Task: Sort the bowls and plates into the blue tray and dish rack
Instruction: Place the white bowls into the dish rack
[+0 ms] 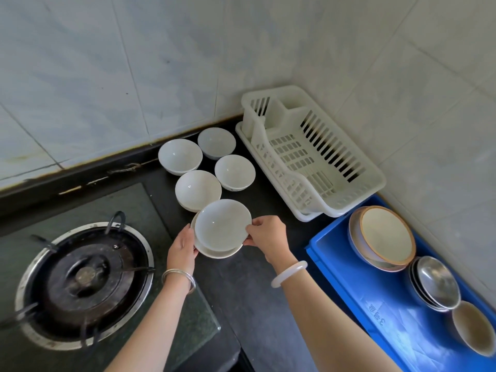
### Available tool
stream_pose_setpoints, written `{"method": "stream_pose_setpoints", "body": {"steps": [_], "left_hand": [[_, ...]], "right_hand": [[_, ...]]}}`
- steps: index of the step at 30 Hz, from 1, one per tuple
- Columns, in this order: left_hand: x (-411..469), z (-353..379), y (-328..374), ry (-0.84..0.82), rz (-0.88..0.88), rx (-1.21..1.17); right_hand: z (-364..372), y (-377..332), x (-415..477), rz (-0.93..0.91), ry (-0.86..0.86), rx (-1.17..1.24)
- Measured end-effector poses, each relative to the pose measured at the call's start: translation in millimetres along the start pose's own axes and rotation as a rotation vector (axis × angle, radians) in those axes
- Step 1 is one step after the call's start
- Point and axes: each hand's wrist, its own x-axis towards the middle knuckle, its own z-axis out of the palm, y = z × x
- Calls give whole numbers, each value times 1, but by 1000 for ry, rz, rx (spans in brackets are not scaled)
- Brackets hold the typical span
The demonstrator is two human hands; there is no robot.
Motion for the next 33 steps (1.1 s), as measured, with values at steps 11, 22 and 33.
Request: {"method": "stream_pose_setpoints", "body": {"steps": [11, 22, 33], "left_hand": [[9, -8, -5, -36, -5, 230], [6, -8, 9, -75, -144, -18], [-5, 5, 30, -66, -141, 52]], "right_hand": [[7, 6, 5, 42, -6, -76], [14, 12, 10, 149, -195, 27], [5, 22, 5, 103, -210, 243]]}}
